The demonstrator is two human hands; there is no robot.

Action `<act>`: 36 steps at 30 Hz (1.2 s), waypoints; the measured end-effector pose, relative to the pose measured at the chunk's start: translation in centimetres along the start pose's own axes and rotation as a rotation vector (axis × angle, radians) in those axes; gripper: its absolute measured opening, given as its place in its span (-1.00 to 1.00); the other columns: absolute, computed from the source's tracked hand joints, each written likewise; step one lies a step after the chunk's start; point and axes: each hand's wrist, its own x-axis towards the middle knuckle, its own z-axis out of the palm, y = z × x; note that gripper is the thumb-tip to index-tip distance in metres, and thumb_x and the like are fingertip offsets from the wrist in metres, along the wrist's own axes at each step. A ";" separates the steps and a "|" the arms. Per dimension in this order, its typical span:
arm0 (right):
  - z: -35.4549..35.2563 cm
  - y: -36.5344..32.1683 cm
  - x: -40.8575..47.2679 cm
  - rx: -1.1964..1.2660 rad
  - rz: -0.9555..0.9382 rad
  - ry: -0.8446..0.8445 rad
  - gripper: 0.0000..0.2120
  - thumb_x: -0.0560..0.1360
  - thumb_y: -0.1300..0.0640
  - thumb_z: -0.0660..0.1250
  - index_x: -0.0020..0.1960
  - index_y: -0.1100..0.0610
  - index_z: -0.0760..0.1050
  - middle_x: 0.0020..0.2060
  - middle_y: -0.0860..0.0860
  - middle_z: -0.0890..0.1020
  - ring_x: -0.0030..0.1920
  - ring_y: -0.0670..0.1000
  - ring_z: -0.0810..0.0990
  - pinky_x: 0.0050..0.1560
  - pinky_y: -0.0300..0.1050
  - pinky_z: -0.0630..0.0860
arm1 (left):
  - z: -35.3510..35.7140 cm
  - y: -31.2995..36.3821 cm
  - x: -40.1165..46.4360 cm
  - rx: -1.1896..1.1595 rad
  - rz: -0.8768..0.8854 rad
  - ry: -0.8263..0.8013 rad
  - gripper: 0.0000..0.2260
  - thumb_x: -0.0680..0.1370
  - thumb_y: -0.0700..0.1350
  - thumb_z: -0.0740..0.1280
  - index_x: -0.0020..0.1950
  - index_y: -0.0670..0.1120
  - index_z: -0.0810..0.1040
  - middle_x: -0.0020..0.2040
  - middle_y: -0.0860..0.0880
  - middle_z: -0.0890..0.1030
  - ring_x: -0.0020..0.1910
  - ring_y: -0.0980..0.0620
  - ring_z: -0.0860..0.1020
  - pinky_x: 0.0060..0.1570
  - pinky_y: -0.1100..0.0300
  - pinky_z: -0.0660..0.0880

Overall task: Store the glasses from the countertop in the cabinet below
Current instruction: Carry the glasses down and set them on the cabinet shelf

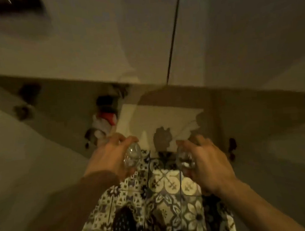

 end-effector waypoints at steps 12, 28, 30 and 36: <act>20.2 3.8 17.5 0.134 0.073 0.022 -0.32 0.41 -0.08 0.55 0.47 -0.15 0.38 0.29 0.04 0.45 0.27 0.12 0.46 0.22 0.07 0.49 | 18.1 -10.6 15.0 -0.016 0.072 0.063 -0.26 0.36 0.22 0.51 0.47 0.21 0.28 0.34 -0.04 0.42 0.26 -0.11 0.44 0.09 0.00 0.51; 27.8 8.2 42.3 0.183 -0.141 0.234 -0.30 0.34 0.07 0.62 0.43 0.00 0.48 0.31 0.07 0.55 0.32 0.11 0.49 0.33 -0.04 0.41 | 28.1 -9.7 32.0 0.123 0.272 0.199 -0.19 0.34 0.26 0.53 0.51 0.20 0.27 0.30 -0.03 0.44 0.25 -0.07 0.45 0.13 0.04 0.50; 28.2 7.9 44.0 0.205 -0.153 0.190 -0.31 0.32 0.11 0.63 0.41 0.01 0.51 0.27 0.10 0.58 0.27 0.14 0.54 0.28 0.04 0.48 | 28.6 -9.6 32.8 0.134 0.298 0.211 -0.19 0.35 0.26 0.53 0.51 0.19 0.26 0.30 -0.03 0.44 0.25 -0.05 0.44 0.12 0.04 0.50; 29.7 6.8 46.1 0.297 -0.190 0.164 -0.23 0.20 0.17 0.71 0.36 -0.02 0.54 0.26 -0.01 0.61 0.24 0.02 0.57 0.26 -0.03 0.53 | 29.9 -10.0 33.8 0.090 0.342 0.238 -0.25 0.36 0.22 0.52 0.48 0.24 0.29 0.38 0.01 0.40 0.24 -0.02 0.43 0.07 0.13 0.43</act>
